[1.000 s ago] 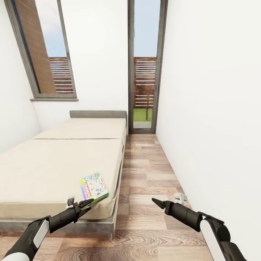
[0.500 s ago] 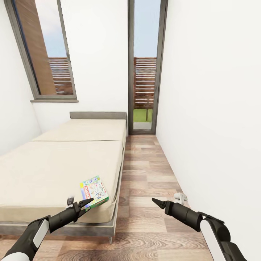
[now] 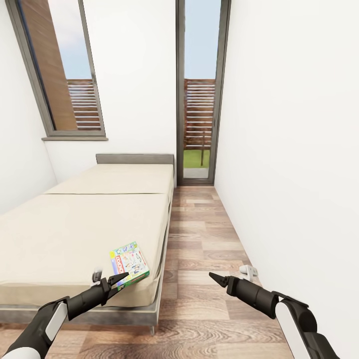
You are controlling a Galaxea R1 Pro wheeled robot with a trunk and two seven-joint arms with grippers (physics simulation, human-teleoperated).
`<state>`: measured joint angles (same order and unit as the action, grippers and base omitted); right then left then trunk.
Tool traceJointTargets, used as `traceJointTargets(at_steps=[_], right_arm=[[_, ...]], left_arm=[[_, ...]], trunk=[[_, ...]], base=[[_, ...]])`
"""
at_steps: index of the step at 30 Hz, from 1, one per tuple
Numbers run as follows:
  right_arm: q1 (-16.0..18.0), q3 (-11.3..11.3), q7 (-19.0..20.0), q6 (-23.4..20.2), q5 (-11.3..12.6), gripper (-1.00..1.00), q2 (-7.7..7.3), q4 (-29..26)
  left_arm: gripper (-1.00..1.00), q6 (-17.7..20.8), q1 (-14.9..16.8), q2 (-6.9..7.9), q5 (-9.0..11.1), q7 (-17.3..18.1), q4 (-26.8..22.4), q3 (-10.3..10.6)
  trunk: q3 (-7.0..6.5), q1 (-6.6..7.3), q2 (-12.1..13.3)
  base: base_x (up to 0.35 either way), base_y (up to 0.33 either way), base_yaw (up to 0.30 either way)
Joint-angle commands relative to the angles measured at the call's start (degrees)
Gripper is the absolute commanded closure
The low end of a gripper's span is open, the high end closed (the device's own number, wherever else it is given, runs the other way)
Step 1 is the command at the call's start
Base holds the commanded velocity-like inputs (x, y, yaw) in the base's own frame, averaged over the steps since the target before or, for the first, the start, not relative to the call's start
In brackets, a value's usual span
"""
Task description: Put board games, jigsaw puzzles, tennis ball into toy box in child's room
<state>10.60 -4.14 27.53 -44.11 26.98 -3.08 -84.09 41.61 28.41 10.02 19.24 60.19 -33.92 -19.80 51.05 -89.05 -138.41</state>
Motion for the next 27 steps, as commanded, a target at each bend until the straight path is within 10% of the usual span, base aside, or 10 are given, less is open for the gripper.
traceJointTargets(at_steps=[1,27], right_arm=[[0.04,-0.08,0.16,-0.36,0.09,-1.0,0.01,-0.02],[0.04,-0.08,0.16,-0.36,0.11,-1.0,0.01,-0.02]], left_arm=[[-1.0,-0.57,0.07,0.0,0.62,0.01,0.0,-0.23],[-1.0,-0.57,0.07,0.0,0.71,0.1,0.0,-0.23]], trunk=[[0.05,0.01,-0.02],[0.05,0.01,-0.02]], base=[[0.0,0.0,0.0],[0.0,0.007,0.0]])
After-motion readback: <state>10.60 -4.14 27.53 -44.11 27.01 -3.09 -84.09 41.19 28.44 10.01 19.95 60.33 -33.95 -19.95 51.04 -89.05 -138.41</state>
